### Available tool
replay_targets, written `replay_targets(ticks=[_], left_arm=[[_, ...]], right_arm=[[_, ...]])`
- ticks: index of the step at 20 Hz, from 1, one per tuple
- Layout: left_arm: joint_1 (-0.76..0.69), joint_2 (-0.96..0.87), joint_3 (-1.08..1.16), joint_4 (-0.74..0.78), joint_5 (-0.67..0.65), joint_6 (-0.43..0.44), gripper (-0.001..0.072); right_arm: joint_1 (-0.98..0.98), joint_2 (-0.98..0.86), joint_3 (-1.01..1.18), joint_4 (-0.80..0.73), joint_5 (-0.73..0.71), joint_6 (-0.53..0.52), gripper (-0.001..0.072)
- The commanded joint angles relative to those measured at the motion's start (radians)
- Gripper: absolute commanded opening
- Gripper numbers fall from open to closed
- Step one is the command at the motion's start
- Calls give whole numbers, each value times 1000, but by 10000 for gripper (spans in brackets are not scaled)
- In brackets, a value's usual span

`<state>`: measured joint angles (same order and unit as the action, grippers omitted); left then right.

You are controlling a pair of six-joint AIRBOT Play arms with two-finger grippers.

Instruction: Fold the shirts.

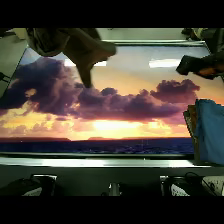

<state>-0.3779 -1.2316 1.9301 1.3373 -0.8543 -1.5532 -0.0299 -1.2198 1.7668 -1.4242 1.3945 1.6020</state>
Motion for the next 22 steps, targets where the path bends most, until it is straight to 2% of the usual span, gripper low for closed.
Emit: replay_targets(ticks=[1, 3, 5, 8, 9, 10, 11, 12, 13, 14, 16, 19, 21, 22], left_arm=[[-179, 95, -143, 184, -85, -141, 23], [-233, 73, -329, 185, -95, -233, 24], [-285, 24, -547, 185, -84, -332, 23], [-335, -86, -808, 144, 11, -461, 24], [-332, -124, -836, 90, 19, -460, 25], [-320, -151, -831, 60, 4, -459, 59], [-297, -160, -811, 31, -18, -423, 303], [-266, -155, -778, 28, -58, -393, 611], [-223, -144, -731, 29, -120, -347, 701], [-165, -129, -675, 32, -197, -270, 700], [-42, -87, -610, 43, -320, -188, 700], [96, -42, -685, 36, -431, -173, 688], [113, -41, -821, -30, -397, -174, 686], [108, -41, -892, -89, -336, -174, 685]], right_arm=[[0, 155, 29, -31, 87, 21, 664], [1, 169, 26, -44, 230, 27, 664], [1, 153, -46, -49, 305, 37, 664], [1, 123, -271, -26, 242, 35, 664], [1, 109, -362, -17, 197, 35, 665], [1, 92, -434, 2, 164, 34, 666], [1, 67, -492, 42, 144, 22, 668], [1, 41, -526, 87, 135, 2, 671], [1, 11, -547, 127, 124, -16, 678], [1, -17, -559, 161, 113, -20, 679], [1, -84, -575, 222, 114, -53, 681], [2, -181, -575, 328, 120, -84, 682], [4, -227, -575, 401, 121, -124, 687], [5, -246, -575, 425, 118, -132, 694]])
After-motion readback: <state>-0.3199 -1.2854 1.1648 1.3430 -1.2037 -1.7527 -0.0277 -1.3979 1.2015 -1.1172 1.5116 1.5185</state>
